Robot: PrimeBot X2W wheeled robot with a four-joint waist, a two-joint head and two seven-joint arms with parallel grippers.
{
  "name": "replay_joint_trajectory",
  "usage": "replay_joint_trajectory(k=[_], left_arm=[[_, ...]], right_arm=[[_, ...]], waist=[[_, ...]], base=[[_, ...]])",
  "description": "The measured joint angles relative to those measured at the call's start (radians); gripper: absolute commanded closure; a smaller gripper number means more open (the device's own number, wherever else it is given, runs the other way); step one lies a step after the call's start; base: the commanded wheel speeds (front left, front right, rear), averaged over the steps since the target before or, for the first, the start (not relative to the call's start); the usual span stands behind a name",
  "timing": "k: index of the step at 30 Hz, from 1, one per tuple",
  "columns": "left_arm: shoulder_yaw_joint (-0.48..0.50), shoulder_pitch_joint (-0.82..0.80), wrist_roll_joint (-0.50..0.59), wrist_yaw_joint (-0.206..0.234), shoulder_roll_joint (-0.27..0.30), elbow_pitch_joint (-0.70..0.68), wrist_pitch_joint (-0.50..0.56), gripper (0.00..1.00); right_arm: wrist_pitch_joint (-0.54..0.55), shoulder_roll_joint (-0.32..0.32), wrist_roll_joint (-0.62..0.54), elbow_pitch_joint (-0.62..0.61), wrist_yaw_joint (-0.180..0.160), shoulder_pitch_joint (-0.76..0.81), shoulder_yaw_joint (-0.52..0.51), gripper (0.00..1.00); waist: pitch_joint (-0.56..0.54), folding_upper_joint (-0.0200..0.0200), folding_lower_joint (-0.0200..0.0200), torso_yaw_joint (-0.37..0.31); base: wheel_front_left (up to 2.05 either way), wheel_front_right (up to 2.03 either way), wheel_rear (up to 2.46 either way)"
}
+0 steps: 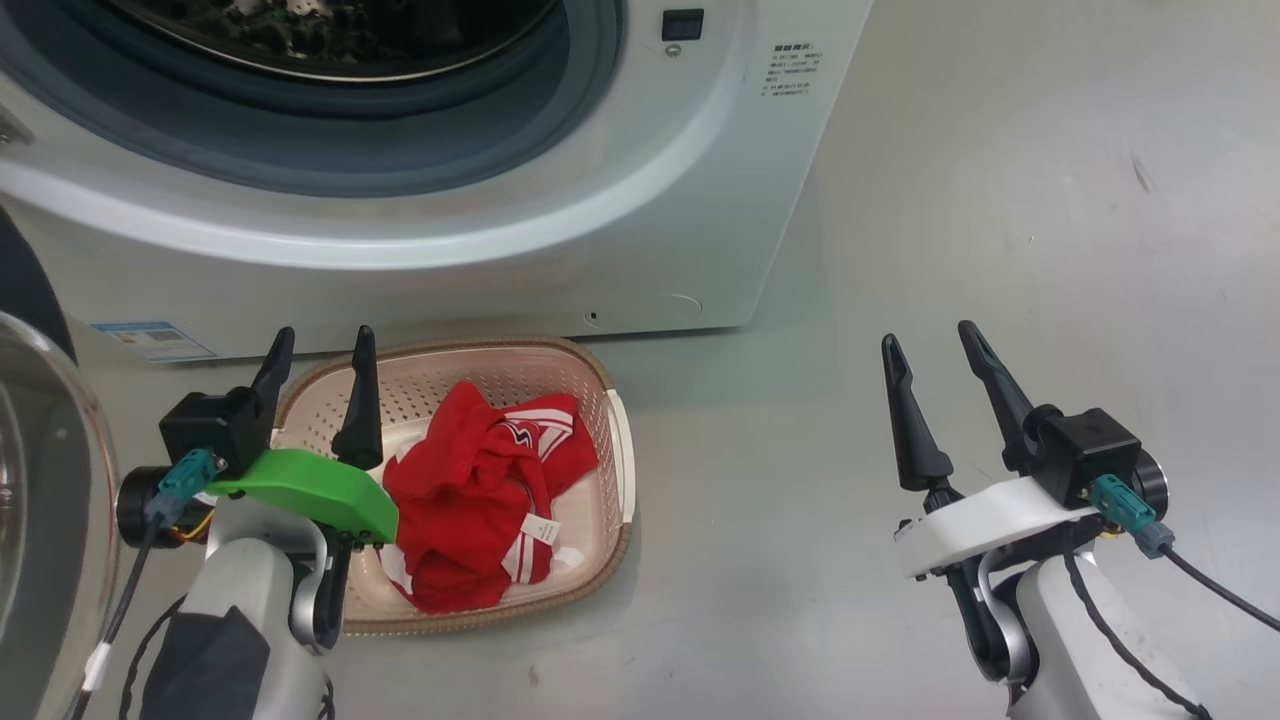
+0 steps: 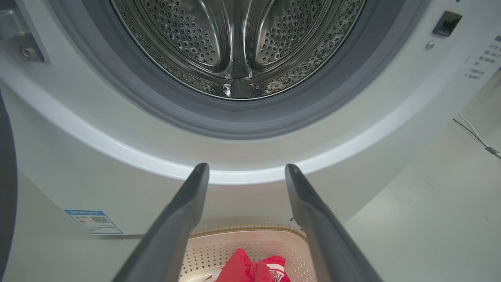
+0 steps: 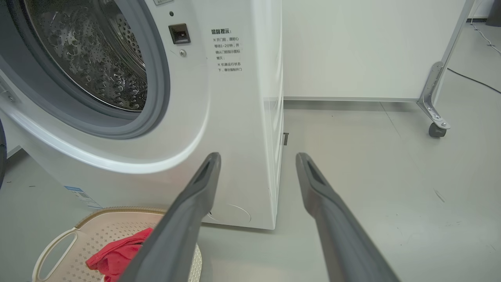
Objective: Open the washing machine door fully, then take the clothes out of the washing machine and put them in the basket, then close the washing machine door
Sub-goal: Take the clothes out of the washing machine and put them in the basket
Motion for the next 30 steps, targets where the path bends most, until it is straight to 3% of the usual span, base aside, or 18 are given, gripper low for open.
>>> replay_joint_trajectory(k=[15, 30], left_arm=[[0.014, 0.198, 0.055, 0.072, 0.006, -0.188, 0.000, 0.00], [0.024, 0.408, 0.056, 0.117, 0.009, -0.332, 0.008, 0.00]], right_arm=[[0.000, 0.001, 0.000, 0.010, -0.010, 0.095, -0.003, 0.00], [0.000, -0.004, 0.000, 0.003, -0.027, 0.183, -0.013, 0.00]], waist=[[-0.180, 0.0000, -0.0001, 0.041], [-0.279, 0.0000, -0.0001, 0.022]], base=[[0.00, 0.00, 0.00], [0.00, 0.00, 0.00]])
